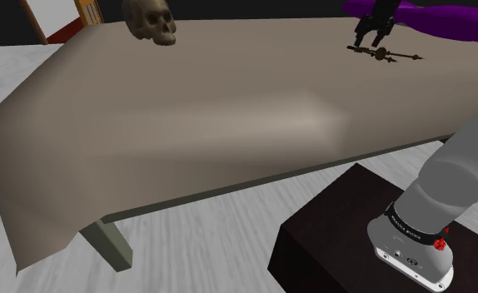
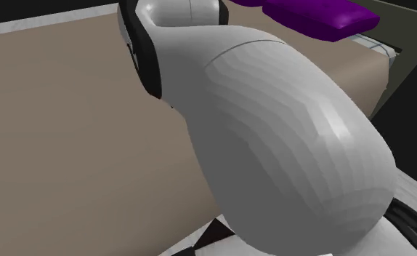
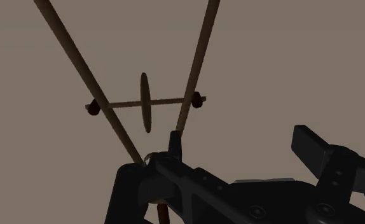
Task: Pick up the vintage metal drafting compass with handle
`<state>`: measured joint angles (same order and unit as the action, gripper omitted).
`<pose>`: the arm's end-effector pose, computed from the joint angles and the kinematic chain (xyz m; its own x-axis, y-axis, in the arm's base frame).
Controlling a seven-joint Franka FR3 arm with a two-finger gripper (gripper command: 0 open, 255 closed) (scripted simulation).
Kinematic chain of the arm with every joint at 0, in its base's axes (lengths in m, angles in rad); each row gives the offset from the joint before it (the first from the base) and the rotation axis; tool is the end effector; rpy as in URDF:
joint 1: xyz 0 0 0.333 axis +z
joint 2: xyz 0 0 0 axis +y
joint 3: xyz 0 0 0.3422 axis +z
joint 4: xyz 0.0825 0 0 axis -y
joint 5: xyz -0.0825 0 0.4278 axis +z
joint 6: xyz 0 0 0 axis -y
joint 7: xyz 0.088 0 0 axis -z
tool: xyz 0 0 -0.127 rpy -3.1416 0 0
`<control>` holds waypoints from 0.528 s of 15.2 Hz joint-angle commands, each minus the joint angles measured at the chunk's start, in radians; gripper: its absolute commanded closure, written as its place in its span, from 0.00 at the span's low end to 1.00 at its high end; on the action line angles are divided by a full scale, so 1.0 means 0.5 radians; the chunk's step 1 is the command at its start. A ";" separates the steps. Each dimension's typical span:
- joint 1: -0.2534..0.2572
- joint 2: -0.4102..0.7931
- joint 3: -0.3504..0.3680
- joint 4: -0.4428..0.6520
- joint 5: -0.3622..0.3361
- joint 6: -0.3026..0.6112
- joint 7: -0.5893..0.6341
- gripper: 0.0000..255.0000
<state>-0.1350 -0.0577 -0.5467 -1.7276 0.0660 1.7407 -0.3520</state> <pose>0.4623 -0.3753 0.5940 0.9381 -0.3341 0.0908 -0.3289 -0.9419 -0.0683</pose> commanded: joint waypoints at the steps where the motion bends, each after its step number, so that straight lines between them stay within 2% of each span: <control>1: -0.046 0.161 -0.065 0.171 0.082 -0.040 -0.100 0.00; 5: -0.198 0.510 -0.148 0.553 0.282 -0.148 -0.275 0.00; 8: -0.202 0.513 -0.143 0.503 0.283 -0.095 -0.283 0.00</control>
<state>-0.2345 0.1922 -0.6183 -1.4741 0.2037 1.6852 -0.4910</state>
